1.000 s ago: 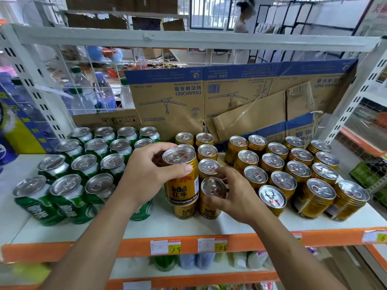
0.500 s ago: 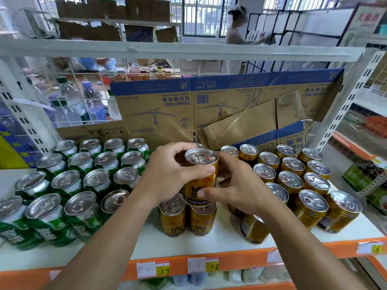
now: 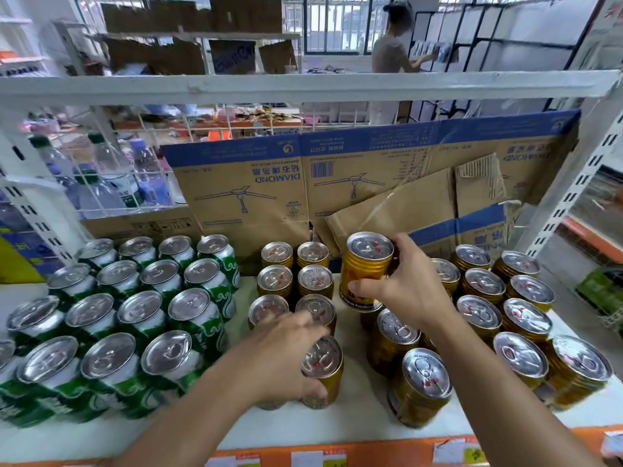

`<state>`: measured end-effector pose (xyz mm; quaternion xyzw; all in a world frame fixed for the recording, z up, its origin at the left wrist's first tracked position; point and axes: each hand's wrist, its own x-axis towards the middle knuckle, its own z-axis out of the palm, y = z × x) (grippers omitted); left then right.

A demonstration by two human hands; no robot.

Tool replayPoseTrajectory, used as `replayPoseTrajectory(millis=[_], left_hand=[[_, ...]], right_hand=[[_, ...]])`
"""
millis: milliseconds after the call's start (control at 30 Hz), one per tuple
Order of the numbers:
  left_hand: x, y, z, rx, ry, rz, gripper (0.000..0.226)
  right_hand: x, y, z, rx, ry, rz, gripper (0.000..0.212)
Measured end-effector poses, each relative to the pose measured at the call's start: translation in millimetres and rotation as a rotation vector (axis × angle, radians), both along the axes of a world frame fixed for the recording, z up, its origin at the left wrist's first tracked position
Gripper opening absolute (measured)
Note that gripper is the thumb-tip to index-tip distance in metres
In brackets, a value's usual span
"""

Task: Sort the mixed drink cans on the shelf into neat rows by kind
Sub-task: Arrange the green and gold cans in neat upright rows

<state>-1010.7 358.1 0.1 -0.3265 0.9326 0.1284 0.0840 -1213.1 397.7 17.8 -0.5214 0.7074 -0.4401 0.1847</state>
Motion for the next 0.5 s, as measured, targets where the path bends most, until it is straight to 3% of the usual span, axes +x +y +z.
replayPoseTrajectory(millis=[500], left_hand=[[-1,1,-4,0.013,0.091,0.123,0.078]], right_hand=[[6,-11,-12,0.012,0.001,0.029,0.075]])
